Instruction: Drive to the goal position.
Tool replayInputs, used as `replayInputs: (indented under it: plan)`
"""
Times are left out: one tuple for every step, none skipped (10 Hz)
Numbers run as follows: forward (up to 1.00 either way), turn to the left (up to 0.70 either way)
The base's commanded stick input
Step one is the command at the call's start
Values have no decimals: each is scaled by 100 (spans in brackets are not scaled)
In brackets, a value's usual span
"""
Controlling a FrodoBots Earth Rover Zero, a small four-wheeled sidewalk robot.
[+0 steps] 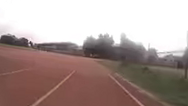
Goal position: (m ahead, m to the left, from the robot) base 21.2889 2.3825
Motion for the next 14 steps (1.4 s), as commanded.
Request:
replayInputs:
  plan:
    - [70,0]
    - [70,0]
    - [70,-11]
    - [70,-26]
    - [70,-31]
    - [70,-33]
    - [70,-23]
    - [70,2]
    - [70,0]
    - [70,0]
    - [70,3]
    - [70,12]
    - [70,0]
    - [70,0]
